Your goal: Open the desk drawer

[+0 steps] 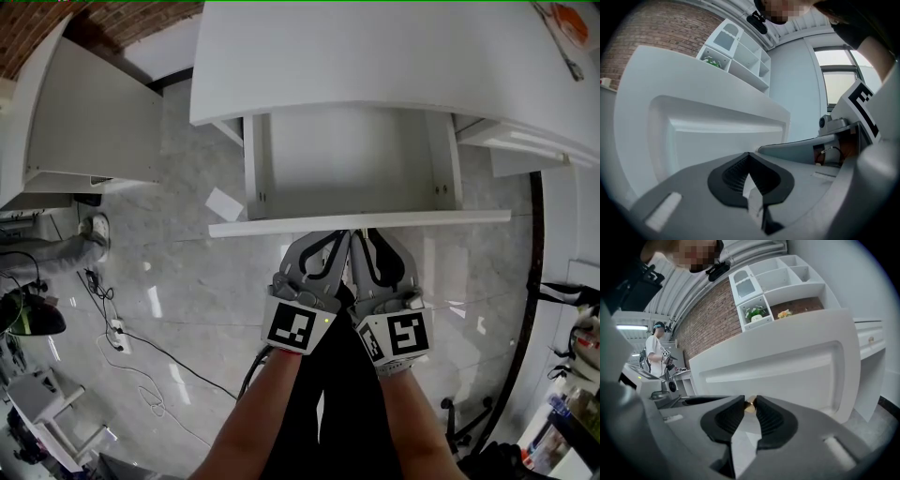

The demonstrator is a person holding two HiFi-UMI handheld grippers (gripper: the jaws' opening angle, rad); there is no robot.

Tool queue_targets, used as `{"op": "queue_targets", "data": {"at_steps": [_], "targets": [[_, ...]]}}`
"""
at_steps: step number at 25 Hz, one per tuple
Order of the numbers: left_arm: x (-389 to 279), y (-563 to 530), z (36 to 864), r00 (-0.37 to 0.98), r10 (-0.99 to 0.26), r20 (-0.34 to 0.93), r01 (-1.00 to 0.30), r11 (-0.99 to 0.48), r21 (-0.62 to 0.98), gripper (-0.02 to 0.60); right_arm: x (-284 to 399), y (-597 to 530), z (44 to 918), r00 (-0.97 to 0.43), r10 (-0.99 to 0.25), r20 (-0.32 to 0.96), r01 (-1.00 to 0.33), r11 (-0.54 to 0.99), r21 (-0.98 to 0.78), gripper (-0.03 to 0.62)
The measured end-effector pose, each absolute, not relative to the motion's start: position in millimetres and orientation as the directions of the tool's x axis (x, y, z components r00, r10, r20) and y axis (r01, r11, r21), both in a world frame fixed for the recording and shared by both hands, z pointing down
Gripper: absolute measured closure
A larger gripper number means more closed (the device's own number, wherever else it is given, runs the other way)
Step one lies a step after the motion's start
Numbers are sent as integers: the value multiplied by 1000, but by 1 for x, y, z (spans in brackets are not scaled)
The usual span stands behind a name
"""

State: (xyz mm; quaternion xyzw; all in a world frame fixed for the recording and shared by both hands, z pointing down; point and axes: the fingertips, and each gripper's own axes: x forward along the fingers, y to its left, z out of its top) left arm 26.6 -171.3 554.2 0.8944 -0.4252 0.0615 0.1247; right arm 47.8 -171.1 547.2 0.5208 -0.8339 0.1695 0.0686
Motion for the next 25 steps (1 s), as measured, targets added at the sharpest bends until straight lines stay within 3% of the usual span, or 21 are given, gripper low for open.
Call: {"op": "queue_targets", "data": {"at_steps": [25], "targets": [[31,-113,562,660,-715,228,-750,-640,165,597,53,-112,552,-418,-856,306,-905,361,-226,520]]}}
